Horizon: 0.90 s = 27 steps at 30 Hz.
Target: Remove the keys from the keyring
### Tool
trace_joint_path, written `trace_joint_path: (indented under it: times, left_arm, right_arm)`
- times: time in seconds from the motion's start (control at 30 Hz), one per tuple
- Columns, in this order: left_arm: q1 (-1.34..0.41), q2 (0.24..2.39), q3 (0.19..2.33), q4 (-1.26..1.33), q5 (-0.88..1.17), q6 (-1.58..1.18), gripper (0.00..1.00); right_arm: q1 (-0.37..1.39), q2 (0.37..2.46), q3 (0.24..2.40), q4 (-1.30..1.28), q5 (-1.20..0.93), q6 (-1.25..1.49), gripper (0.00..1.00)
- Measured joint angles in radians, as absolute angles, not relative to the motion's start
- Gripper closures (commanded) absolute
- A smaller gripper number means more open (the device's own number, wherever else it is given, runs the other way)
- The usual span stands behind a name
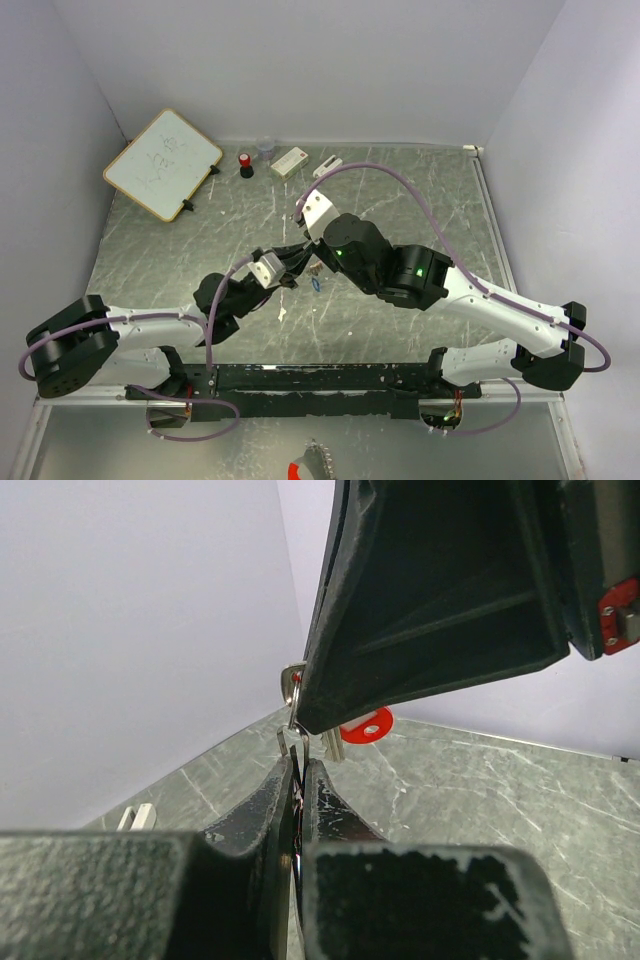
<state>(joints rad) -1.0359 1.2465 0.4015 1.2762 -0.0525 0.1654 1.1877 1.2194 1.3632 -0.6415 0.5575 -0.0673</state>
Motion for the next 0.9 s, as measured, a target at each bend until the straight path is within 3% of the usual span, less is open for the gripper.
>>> trace_joint_path:
  times: [0.9]
  left_arm:
    - [-1.028,1.085,0.399,1.053,0.067,0.372,0.93]
  right_arm:
    - [1.202,1.256,1.448,-0.738,0.572,-0.070,1.00]
